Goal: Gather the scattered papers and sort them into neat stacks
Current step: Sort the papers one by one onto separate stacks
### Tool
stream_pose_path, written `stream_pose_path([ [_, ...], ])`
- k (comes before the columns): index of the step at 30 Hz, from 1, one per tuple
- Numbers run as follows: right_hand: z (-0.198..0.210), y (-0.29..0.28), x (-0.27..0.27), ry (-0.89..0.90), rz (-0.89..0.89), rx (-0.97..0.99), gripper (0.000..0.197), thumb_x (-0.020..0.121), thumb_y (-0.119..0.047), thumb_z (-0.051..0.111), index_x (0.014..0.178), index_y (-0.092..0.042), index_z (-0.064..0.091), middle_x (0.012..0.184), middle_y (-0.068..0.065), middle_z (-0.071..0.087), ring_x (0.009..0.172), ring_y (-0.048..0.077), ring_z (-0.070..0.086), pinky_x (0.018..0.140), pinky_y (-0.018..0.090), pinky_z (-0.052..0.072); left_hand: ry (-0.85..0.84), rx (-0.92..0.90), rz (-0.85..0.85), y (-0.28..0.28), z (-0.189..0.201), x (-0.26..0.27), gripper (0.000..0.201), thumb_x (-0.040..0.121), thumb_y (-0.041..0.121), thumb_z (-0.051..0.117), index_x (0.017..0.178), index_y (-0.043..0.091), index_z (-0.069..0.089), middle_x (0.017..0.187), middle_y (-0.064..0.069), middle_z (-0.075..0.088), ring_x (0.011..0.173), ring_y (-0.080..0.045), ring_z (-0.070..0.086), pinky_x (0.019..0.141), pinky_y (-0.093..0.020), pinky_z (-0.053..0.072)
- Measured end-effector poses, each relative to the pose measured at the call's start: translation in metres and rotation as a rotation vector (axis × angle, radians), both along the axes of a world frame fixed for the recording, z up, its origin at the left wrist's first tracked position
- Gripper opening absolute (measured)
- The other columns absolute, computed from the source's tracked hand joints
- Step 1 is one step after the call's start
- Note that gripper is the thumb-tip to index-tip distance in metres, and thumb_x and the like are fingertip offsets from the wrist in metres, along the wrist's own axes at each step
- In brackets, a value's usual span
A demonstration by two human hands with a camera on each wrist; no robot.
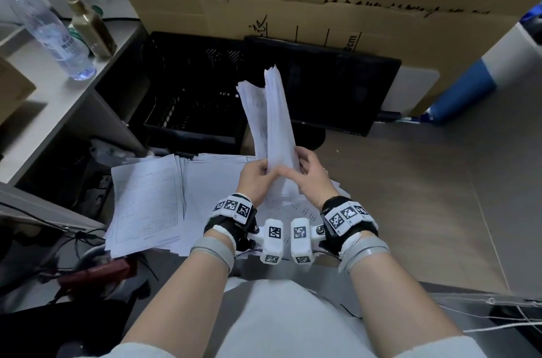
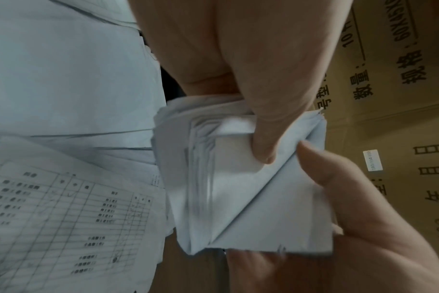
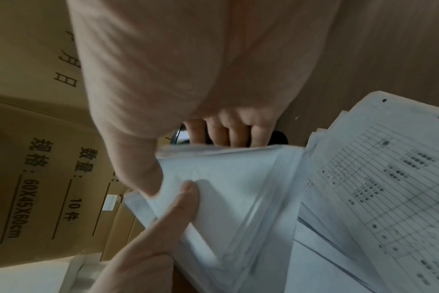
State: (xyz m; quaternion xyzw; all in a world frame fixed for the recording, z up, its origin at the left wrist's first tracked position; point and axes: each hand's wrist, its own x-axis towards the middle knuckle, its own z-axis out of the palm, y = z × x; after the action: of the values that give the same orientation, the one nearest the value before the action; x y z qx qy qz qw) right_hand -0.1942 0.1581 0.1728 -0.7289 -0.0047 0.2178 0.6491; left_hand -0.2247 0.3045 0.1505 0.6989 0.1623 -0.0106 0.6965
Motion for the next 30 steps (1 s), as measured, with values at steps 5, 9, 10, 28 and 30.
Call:
stream_pose_path([
  [5, 0.011, 0.015, 0.0, 0.043, -0.142, 0.112, 0.026, 0.1, -0.027, 0.056, 0.125, -0.022, 0.06, 0.114, -0.004, 0.069, 0.098, 0.008, 0.067, 0.077, 0.017, 0.054, 0.005, -0.081, 0.004, 0.024, -0.001, 0.007, 0.007, 0.095, 0.013, 0.069, 0.094, 0.015, 0.075, 0.095, -0.003, 0.078, 0.092, -0.022, 0.074, 0.085, -0.035, 0.058],
  [9, 0.011, 0.032, -0.001, 0.056, -0.166, 0.08, 0.039, 0.099, -0.044, 0.052, 0.133, -0.027, 0.059, 0.13, -0.006, 0.064, 0.119, 0.009, 0.06, 0.106, 0.036, 0.047, -0.004, -0.091, -0.037, 0.042, 0.004, 0.014, 0.007, 0.095, 0.014, 0.069, 0.091, 0.014, 0.074, 0.092, -0.003, 0.078, 0.087, -0.019, 0.073, 0.084, -0.035, 0.059],
  [10, 0.011, 0.037, -0.001, 0.044, -0.173, 0.076, 0.04, 0.099, -0.043, 0.053, 0.135, -0.027, 0.058, 0.132, -0.006, 0.063, 0.12, 0.009, 0.06, 0.108, 0.038, 0.045, -0.009, -0.09, -0.049, 0.047, 0.005, 0.016, 0.007, 0.095, 0.014, 0.069, 0.091, 0.012, 0.074, 0.093, -0.006, 0.078, 0.087, -0.02, 0.073, 0.085, -0.037, 0.059],
  [28, 0.017, 0.108, -0.019, 0.01, -0.296, 0.097, 0.048, 0.089, -0.031, 0.07, 0.133, -0.017, 0.056, 0.125, 0.001, 0.065, 0.113, 0.016, 0.064, 0.102, 0.04, 0.051, -0.054, -0.055, -0.175, 0.12, 0.007, 0.015, 0.02, 0.094, 0.012, 0.069, 0.094, -0.008, 0.072, 0.088, -0.012, 0.073, 0.081, -0.02, 0.067, 0.079, -0.038, 0.055],
  [30, 0.017, 0.114, -0.021, 0.01, -0.31, 0.094, 0.039, 0.095, -0.022, 0.063, 0.132, -0.015, 0.057, 0.125, 0.003, 0.065, 0.11, 0.018, 0.065, 0.095, 0.037, 0.054, -0.048, -0.06, -0.183, 0.127, 0.008, 0.012, 0.014, 0.095, 0.012, 0.068, 0.09, 0.0, 0.074, 0.088, -0.01, 0.074, 0.081, -0.019, 0.069, 0.08, -0.038, 0.056],
])
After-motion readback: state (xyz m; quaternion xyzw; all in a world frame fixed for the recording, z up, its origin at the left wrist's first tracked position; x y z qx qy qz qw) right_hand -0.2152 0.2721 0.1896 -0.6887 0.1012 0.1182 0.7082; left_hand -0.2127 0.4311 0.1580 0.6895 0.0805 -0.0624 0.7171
